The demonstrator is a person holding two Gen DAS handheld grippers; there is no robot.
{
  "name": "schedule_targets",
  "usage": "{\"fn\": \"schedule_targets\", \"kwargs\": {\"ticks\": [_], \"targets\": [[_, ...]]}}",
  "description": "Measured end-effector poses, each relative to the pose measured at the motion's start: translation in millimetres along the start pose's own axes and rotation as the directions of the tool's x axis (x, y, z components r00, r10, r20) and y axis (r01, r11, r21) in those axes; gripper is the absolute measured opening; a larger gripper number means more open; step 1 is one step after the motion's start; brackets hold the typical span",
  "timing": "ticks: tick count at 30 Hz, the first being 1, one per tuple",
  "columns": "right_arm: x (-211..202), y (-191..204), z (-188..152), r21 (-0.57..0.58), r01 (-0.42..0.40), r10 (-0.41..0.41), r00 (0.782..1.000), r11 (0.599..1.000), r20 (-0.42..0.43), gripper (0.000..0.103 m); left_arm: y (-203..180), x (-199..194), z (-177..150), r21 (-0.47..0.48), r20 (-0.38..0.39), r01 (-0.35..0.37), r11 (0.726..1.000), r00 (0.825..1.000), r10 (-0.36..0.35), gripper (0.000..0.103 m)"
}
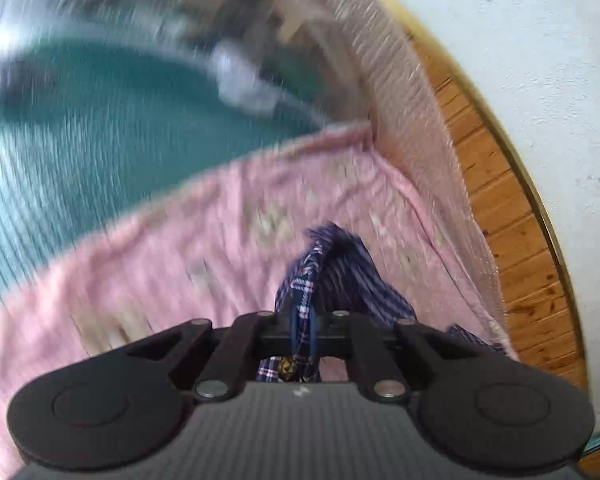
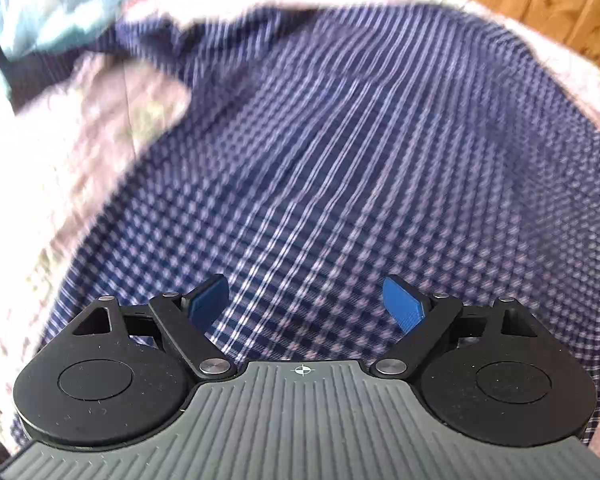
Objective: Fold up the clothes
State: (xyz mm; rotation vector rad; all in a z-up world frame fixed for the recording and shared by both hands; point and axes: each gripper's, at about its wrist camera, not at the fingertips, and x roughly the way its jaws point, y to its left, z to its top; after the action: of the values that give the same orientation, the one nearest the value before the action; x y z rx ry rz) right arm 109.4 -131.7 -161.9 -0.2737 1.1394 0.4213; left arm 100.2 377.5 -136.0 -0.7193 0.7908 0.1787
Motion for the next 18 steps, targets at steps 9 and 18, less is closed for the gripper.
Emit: {"fn": "schedule_targets", "kwargs": {"ticks": [9,18], "targets": [[27.1,11.7,-10.4,0.021,0.02,-0.018,0.997,1.0,-0.078,0.102,-8.0,-2.5,75.3,0.345,-0.03,-0.032,0.938,0.999,0.045,0.007],[29.0,14.2,-4.4,0.001,0.013,-0.013,0.995,1.0,-0.099,0.102,-53.9,-42.7,8.8,0.402,-0.111,0.165,0.901,0.985,-0.13,0.008]]}}
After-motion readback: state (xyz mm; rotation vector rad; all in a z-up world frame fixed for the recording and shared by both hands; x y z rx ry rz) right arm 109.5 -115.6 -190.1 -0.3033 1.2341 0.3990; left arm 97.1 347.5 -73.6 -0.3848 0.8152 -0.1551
